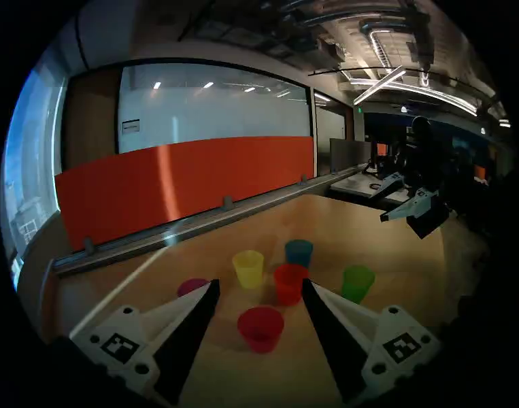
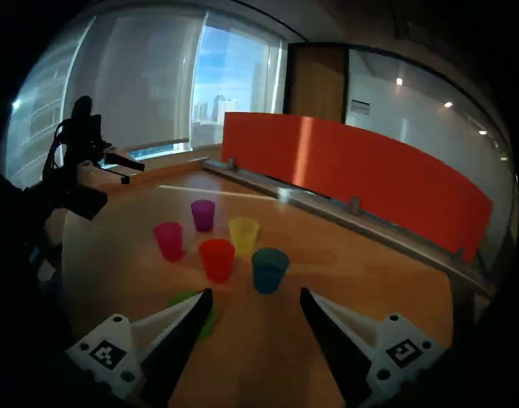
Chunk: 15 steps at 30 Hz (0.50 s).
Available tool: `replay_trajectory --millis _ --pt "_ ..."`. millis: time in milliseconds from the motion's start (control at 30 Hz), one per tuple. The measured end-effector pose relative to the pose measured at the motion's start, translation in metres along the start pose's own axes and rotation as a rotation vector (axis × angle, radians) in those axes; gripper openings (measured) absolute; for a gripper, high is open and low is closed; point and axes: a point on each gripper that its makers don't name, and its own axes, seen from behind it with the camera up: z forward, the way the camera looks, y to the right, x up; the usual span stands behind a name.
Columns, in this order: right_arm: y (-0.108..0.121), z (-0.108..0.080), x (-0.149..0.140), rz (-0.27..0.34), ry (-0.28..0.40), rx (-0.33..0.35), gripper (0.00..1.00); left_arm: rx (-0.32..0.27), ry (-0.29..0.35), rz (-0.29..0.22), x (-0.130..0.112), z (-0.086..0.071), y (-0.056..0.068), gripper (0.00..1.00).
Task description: Pour water
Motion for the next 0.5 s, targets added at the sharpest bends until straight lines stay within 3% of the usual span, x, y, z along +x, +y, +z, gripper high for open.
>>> replay_trajectory --millis 500 --pt "-0.026 0.014 -0.015 -0.041 -0.022 0.118 1.0 -0.029 -0.014 0.01 -0.004 0.017 -0.001 0.89"
